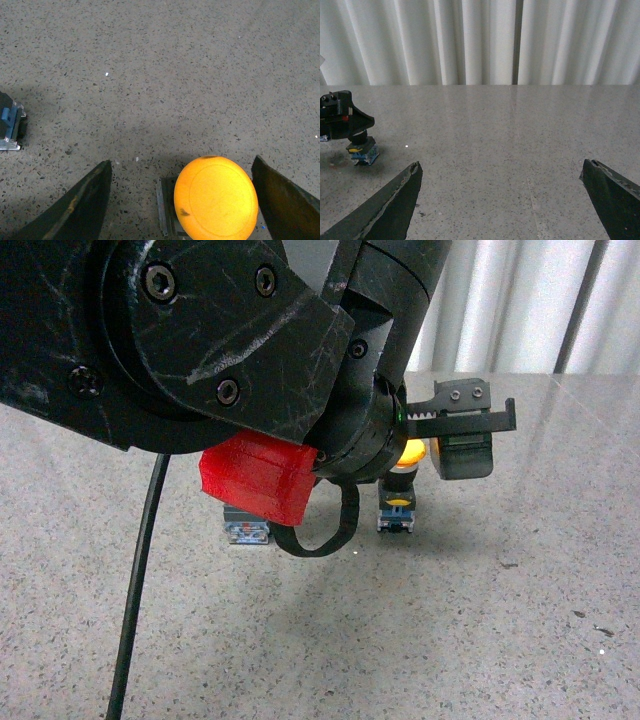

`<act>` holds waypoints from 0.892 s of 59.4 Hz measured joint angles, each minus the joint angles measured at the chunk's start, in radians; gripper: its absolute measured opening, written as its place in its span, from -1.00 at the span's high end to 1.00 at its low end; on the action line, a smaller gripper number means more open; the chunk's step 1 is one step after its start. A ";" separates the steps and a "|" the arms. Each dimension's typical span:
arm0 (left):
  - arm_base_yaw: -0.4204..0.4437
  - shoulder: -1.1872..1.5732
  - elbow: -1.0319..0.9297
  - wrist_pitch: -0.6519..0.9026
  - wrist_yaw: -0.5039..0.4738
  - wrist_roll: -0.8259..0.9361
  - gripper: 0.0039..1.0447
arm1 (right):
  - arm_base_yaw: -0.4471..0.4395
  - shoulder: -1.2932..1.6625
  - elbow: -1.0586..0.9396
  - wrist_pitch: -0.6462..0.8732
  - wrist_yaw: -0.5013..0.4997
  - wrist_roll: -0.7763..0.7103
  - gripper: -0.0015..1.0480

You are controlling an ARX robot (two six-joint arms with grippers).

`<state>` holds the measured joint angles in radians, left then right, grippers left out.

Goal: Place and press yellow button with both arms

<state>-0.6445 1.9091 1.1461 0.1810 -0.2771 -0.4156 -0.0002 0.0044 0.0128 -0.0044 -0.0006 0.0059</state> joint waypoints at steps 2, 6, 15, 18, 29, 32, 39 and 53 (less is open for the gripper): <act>0.000 0.000 0.000 0.002 0.000 0.000 -0.75 | 0.000 0.000 0.000 0.000 0.000 0.000 -0.87; -0.001 -0.002 -0.004 0.022 0.000 -0.001 -0.91 | 0.000 0.000 0.000 0.000 0.000 0.000 -0.87; 0.001 -0.054 -0.022 0.074 -0.012 0.021 -0.88 | 0.000 0.000 0.000 0.000 0.000 0.000 -0.87; 0.011 -0.114 -0.034 0.107 -0.024 0.053 -0.88 | 0.000 0.000 0.000 0.000 0.000 0.000 -0.87; 0.080 -0.356 -0.125 0.224 -0.057 0.194 -0.88 | 0.000 0.000 0.000 0.000 0.000 0.000 -0.87; 0.097 -0.412 -0.165 0.258 -0.061 0.233 -0.88 | 0.000 0.000 0.000 0.000 0.000 0.000 -0.87; 0.147 -0.576 -0.282 0.291 -0.085 0.324 -0.88 | 0.000 0.000 0.000 0.000 0.000 0.000 -0.87; 0.218 -0.961 -0.555 0.153 -0.128 0.398 -0.44 | 0.000 0.000 0.000 0.000 0.000 0.000 -0.87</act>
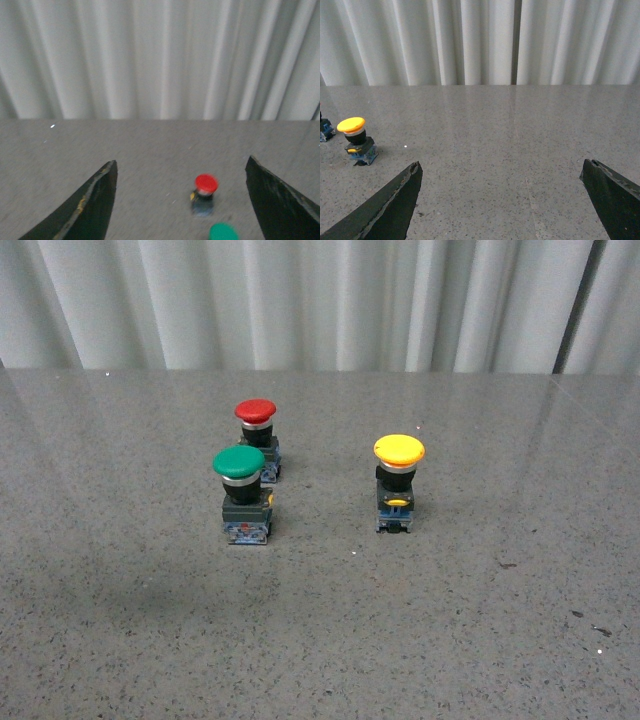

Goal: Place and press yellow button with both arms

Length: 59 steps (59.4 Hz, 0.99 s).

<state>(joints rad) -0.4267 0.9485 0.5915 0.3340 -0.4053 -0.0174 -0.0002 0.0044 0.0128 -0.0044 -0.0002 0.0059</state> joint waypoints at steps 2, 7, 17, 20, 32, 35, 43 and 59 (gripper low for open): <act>0.029 -0.066 -0.059 -0.018 0.012 0.000 -0.34 | 0.000 0.000 0.000 0.000 0.000 0.000 -0.87; 0.096 -0.212 -0.195 -0.017 0.051 0.000 -0.06 | 0.000 0.000 0.000 0.000 0.000 0.000 -0.87; 0.177 -0.343 -0.318 0.007 0.154 0.000 0.53 | 0.000 0.000 0.000 0.000 0.000 0.000 -0.87; 0.204 -0.366 -0.352 0.006 0.184 0.000 0.74 | 0.000 0.000 0.000 0.000 0.000 0.000 -0.87; 0.269 -0.444 -0.423 -0.001 0.237 0.001 0.97 | 0.000 0.000 0.000 0.000 0.000 0.000 -0.87; 0.283 -0.464 -0.437 -0.005 0.254 0.001 0.97 | 0.000 0.000 0.000 0.000 0.000 0.000 -0.87; 0.317 -0.519 -0.476 -0.024 0.297 0.001 0.97 | 0.000 0.000 0.000 0.000 0.000 0.000 -0.87; 0.426 -0.605 -0.517 -0.064 0.406 0.003 0.97 | 0.000 0.000 0.000 0.000 0.000 0.000 -0.87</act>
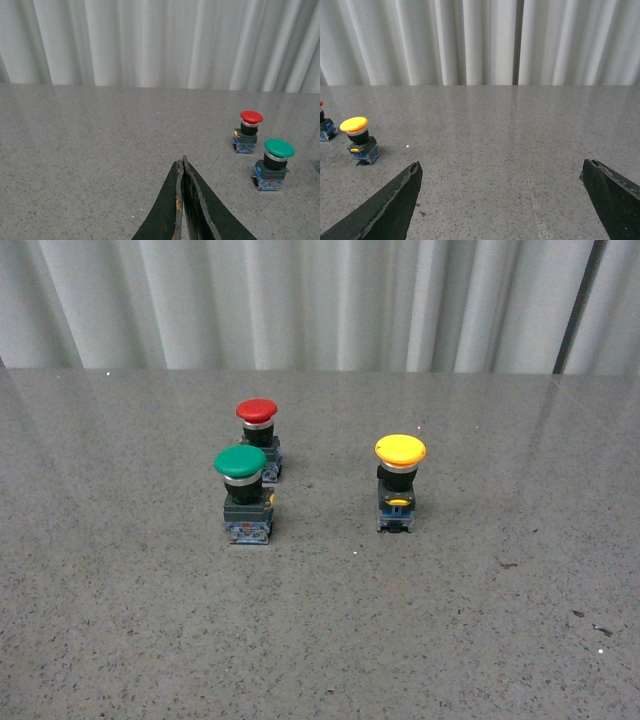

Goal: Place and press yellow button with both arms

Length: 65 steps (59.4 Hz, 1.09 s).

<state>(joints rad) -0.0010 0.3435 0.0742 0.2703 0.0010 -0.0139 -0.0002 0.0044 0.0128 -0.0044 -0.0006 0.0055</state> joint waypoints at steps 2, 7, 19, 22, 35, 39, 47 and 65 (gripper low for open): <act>-0.005 -0.009 -0.004 -0.006 -0.001 0.000 0.97 | 0.000 0.000 0.000 0.000 0.000 0.000 -0.87; -0.001 -0.037 -0.019 -0.025 -0.002 0.000 0.97 | 0.000 0.000 0.000 0.000 0.000 0.000 -0.87; 0.001 -0.089 -0.032 -0.058 -0.001 0.000 0.97 | 0.000 0.000 0.000 0.000 0.000 0.000 -0.87; 0.001 -0.105 -0.040 -0.059 -0.001 0.000 0.97 | 0.000 0.000 0.000 0.000 0.000 0.000 -0.87; 0.001 -0.163 -0.060 -0.090 -0.001 0.000 0.97 | 0.000 0.000 0.000 0.000 0.000 0.000 -0.87; 0.001 -0.175 -0.060 -0.101 -0.001 0.000 0.97 | 0.000 0.000 0.000 0.000 0.000 0.000 -0.87; 0.001 -0.335 -0.060 -0.263 0.000 0.000 0.97 | 0.000 0.000 0.000 0.000 0.000 0.000 -0.87; 0.001 -0.333 -0.060 -0.275 -0.001 0.000 0.97 | 0.000 0.000 0.000 0.000 0.000 0.000 -0.87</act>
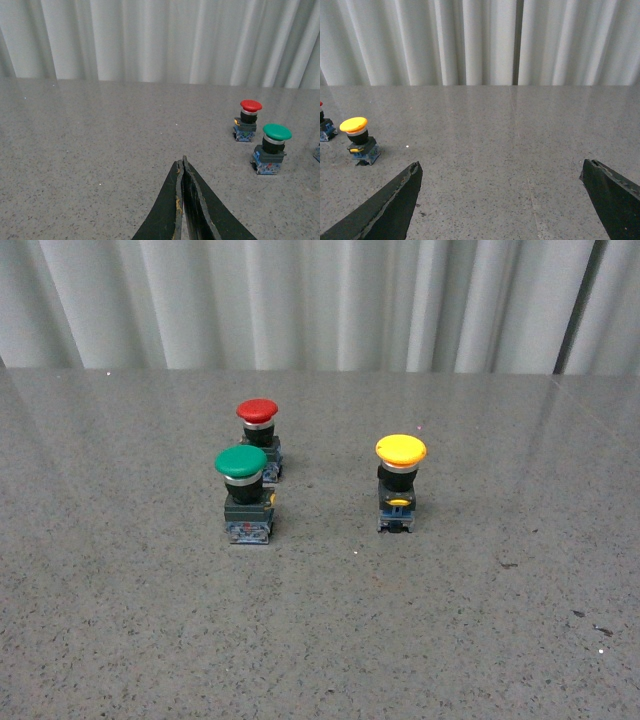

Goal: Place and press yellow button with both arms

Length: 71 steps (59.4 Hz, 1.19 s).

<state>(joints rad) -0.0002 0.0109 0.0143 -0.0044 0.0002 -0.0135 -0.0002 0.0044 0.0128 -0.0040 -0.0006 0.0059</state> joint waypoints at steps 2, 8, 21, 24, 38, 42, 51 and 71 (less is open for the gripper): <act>0.000 0.000 0.000 0.001 -0.001 0.000 0.97 | 0.000 0.000 0.000 0.000 0.000 0.000 -0.87; 0.000 0.000 0.000 0.000 0.000 0.000 0.73 | 0.000 0.000 0.000 0.000 0.000 0.000 -0.87; 0.000 0.000 0.000 0.000 0.000 0.000 -0.04 | 0.000 0.000 0.000 0.000 0.000 0.000 -0.87; 0.000 0.000 0.000 0.000 0.000 0.000 -0.18 | 0.000 0.000 0.000 0.000 0.000 0.000 -0.87; 0.000 0.000 0.000 0.000 0.000 0.000 -0.87 | 0.000 0.000 0.000 0.000 0.000 0.000 -0.87; 0.000 0.000 0.000 0.000 0.000 0.001 -0.88 | 0.000 0.000 0.000 0.000 0.000 0.000 -0.87; 0.000 0.000 0.000 0.001 0.000 0.002 -0.88 | 0.018 0.182 0.097 -0.150 -0.003 0.040 -0.87; 0.000 0.000 0.000 0.000 0.000 0.002 -0.88 | 0.157 0.772 0.452 0.312 -0.015 0.000 -0.87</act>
<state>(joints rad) -0.0002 0.0109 0.0143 -0.0040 -0.0002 -0.0113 0.1566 0.7765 0.4644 0.3084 -0.0154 0.0063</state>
